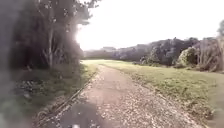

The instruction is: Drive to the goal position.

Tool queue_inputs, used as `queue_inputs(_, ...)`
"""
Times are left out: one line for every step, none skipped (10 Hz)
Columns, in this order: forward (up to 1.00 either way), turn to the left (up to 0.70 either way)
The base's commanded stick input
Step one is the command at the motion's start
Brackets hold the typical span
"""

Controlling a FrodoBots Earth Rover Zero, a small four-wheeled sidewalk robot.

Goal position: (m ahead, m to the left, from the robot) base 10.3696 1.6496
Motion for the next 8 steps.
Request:
queue_inputs(0.85,0.00)
queue_inputs(0.85,0.00)
queue_inputs(0.85,0.00)
queue_inputs(0.85,-0.01)
queue_inputs(0.85,-0.33)
queue_inputs(0.85,-0.22)
queue_inputs(0.85,-0.11)
queue_inputs(0.85,-0.01)
